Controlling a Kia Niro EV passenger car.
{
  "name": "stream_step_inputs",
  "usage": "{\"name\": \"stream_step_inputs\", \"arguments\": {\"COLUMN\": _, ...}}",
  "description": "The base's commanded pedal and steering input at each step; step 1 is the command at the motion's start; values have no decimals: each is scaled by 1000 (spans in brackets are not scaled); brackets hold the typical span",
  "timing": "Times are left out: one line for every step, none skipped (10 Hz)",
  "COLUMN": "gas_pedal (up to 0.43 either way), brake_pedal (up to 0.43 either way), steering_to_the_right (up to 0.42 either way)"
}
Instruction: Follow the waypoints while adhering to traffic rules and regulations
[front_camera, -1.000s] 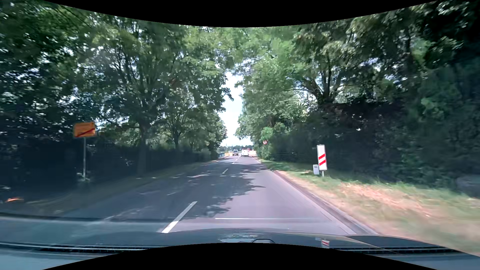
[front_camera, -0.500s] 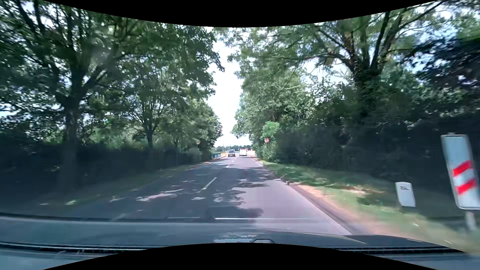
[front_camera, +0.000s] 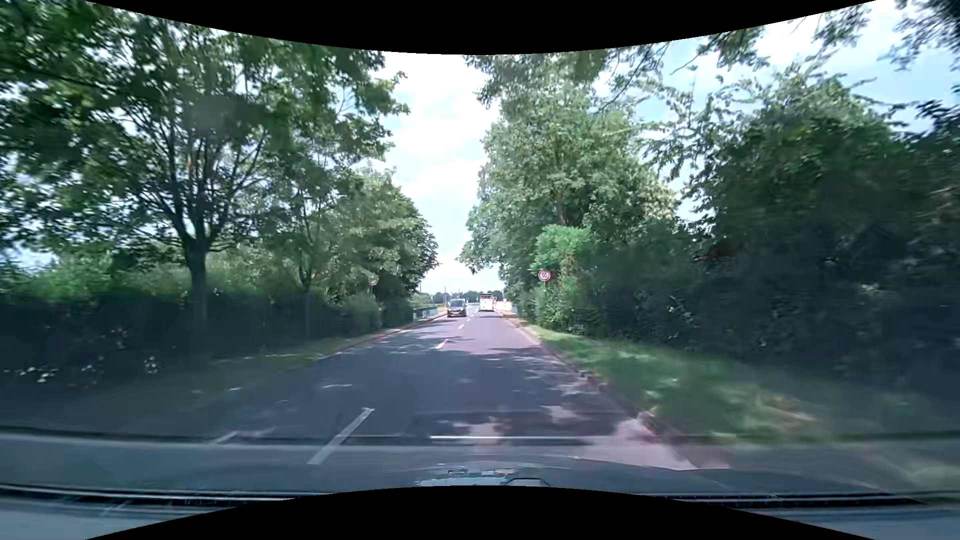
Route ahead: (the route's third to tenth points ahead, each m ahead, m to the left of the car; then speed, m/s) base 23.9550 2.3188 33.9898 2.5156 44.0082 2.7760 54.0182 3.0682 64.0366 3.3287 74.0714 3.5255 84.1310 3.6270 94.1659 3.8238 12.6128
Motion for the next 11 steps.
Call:
{"name": "stream_step_inputs", "arguments": {"gas_pedal": 169, "brake_pedal": 0, "steering_to_the_right": -4}}
{"name": "stream_step_inputs", "arguments": {"gas_pedal": 169, "brake_pedal": 0, "steering_to_the_right": -5}}
{"name": "stream_step_inputs", "arguments": {"gas_pedal": 169, "brake_pedal": 0, "steering_to_the_right": -5}}
{"name": "stream_step_inputs", "arguments": {"gas_pedal": 169, "brake_pedal": 0, "steering_to_the_right": -5}}
{"name": "stream_step_inputs", "arguments": {"gas_pedal": 169, "brake_pedal": 0, "steering_to_the_right": -5}}
{"name": "stream_step_inputs", "arguments": {"gas_pedal": 169, "brake_pedal": 0, "steering_to_the_right": -5}}
{"name": "stream_step_inputs", "arguments": {"gas_pedal": 169, "brake_pedal": 0, "steering_to_the_right": -5}}
{"name": "stream_step_inputs", "arguments": {"gas_pedal": 169, "brake_pedal": 0, "steering_to_the_right": -5}}
{"name": "stream_step_inputs", "arguments": {"gas_pedal": 169, "brake_pedal": 0, "steering_to_the_right": -5}}
{"name": "stream_step_inputs", "arguments": {"gas_pedal": 169, "brake_pedal": 0, "steering_to_the_right": -5}}
{"name": "stream_step_inputs", "arguments": {"gas_pedal": 169, "brake_pedal": 0, "steering_to_the_right": -5}}
